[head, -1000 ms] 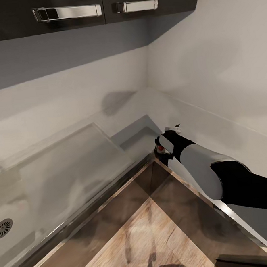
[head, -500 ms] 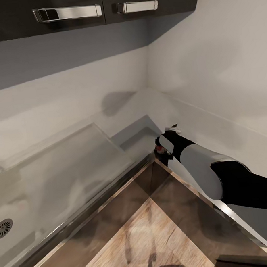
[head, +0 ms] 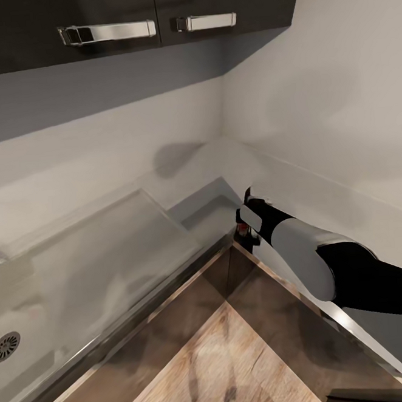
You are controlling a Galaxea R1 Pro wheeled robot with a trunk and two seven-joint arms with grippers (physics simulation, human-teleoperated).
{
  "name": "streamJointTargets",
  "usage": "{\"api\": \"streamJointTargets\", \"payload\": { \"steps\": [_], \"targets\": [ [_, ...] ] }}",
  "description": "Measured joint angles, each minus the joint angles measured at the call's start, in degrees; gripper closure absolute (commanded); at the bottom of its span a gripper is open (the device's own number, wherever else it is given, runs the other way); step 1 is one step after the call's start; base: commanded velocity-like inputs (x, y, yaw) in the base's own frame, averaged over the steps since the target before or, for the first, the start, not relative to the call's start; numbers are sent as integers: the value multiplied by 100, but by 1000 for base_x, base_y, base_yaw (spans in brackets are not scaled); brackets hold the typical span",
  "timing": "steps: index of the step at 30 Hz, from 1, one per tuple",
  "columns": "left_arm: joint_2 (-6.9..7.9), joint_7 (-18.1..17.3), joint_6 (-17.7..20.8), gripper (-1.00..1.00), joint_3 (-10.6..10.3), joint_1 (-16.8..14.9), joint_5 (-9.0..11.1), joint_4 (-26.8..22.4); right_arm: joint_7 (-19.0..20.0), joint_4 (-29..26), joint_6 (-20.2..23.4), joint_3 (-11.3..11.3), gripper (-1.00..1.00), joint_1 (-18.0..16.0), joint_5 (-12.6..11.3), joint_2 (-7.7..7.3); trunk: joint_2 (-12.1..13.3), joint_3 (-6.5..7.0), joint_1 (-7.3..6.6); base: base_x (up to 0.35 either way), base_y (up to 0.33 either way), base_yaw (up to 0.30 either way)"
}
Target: In the kitchen, take the Vidalia onion out of the sink, dice it on the chopping board with the paring knife, put the diced onion into the bowl on the countertop, then place both the paring knife and the chopping board into the sink.
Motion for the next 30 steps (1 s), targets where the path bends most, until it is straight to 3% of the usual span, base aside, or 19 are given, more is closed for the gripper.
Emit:
{"api": "streamJointTargets", "payload": {
  "steps": [30],
  "targets": [
    [22, 11, -17, -100, 2, -5, -8, -88, -110, 42, -17, 20, 100, 0, 98, 0, 0, 270, 0, 0, 0, 0]
  ]
}}
